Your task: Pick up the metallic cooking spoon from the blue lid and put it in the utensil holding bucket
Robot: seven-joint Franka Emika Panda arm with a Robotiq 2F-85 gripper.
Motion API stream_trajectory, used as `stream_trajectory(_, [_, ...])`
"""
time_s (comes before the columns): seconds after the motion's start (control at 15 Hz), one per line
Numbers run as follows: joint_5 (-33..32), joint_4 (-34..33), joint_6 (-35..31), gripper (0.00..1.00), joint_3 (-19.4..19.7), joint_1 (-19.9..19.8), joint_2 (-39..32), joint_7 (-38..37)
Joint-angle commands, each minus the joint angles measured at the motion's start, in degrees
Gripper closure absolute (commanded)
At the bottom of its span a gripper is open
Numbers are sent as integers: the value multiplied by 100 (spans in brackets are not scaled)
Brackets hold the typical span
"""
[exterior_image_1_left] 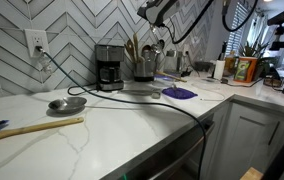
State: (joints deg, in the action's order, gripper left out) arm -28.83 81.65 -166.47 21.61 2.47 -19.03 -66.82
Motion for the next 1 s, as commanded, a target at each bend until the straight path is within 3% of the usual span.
stream_trajectory(0.0, [-672,39,-1117,99,850,272,-144,-1425])
stream_trajectory(0.2, [-916,-170,-1792,99,1806,645,-432,-2498])
stream_trajectory(0.53, [-417,-157,-2496,99,2908,1188,-974,-3469])
stream_trajectory(0.67, [-113,-165,-2651,99,3418,1464,-1301,-3799])
stream_trajectory(0.8, [379,-246,-2776,99,4187,1825,-1804,-4073])
stream_trajectory(0.93, [838,-69,-2869,99,4629,2093,-2121,-4232])
